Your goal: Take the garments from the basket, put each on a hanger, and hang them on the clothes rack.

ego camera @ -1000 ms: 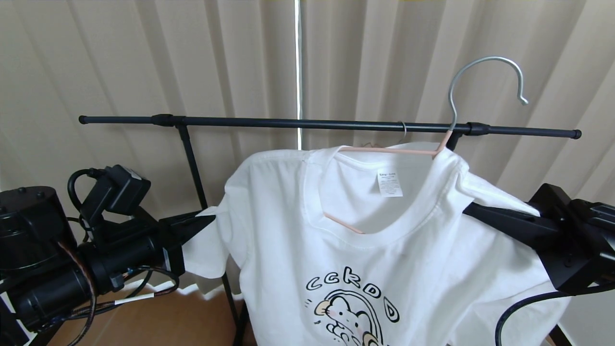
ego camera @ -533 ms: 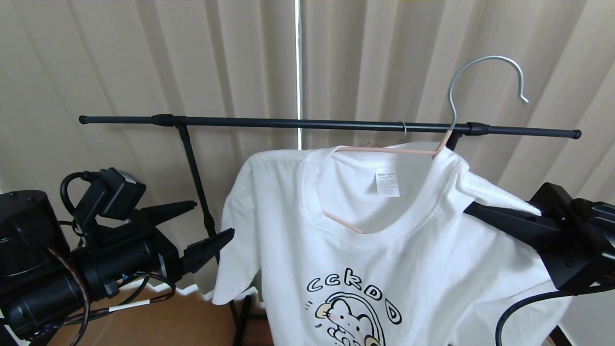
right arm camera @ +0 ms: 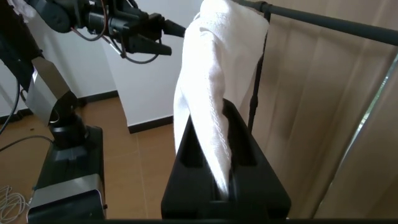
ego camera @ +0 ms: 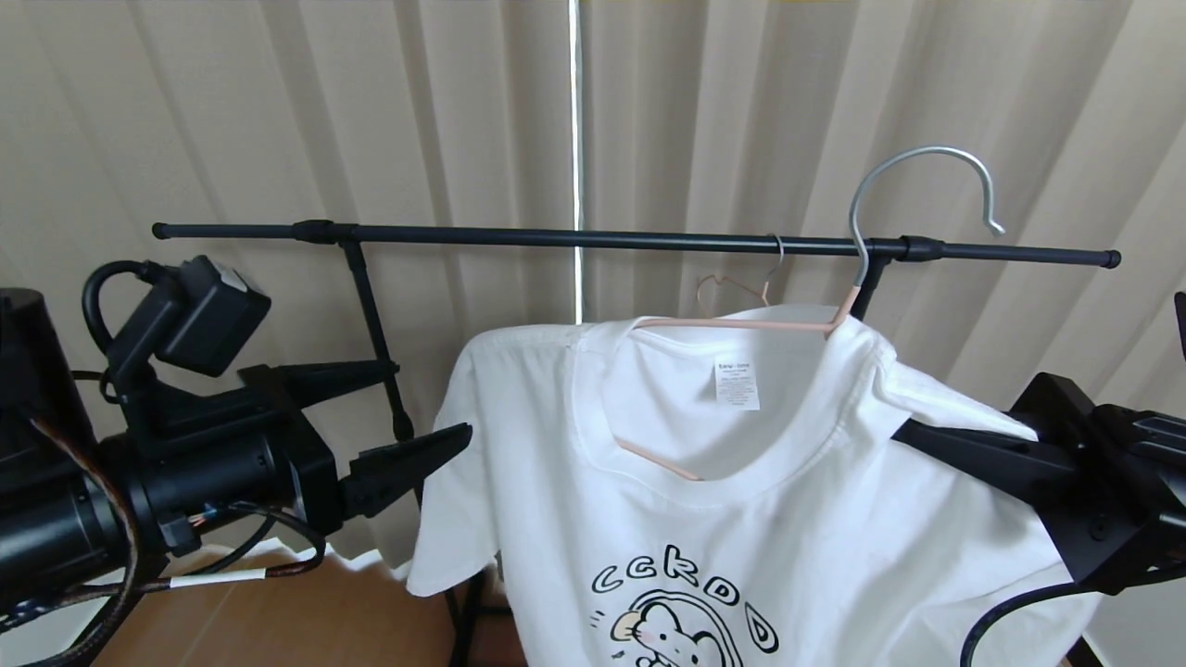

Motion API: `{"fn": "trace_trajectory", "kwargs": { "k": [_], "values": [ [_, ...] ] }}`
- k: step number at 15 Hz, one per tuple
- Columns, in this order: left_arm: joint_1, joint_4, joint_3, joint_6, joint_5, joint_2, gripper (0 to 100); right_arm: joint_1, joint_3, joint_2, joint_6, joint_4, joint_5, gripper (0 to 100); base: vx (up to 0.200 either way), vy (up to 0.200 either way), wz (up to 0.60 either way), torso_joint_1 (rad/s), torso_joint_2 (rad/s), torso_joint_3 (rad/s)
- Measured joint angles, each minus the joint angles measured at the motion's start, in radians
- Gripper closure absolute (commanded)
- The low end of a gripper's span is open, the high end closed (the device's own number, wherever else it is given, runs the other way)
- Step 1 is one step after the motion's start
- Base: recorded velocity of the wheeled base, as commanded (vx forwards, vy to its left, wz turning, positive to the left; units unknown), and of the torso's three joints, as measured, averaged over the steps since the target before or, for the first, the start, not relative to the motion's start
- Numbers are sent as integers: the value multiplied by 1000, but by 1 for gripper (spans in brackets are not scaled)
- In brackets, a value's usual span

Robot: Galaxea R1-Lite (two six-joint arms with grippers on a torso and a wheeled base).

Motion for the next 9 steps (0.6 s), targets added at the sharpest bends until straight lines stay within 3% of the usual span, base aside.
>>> {"fn": "trace_trajectory", "kwargs": {
  "k": [3,5,9],
  "values": [
    [-32,180,-149,0,-19,-28,0,0,3,8,0,0,1,100,0,0,0,0,0,0],
    [-48,329,-262,3,-102,-31,0,0,2,11,0,0,2,100,0,0,0,0,0,0],
    [-56,606,-509,52,-187,11,0,0,4,11,0,0,27,100,0,0,0,0,0,0]
  ]
}}
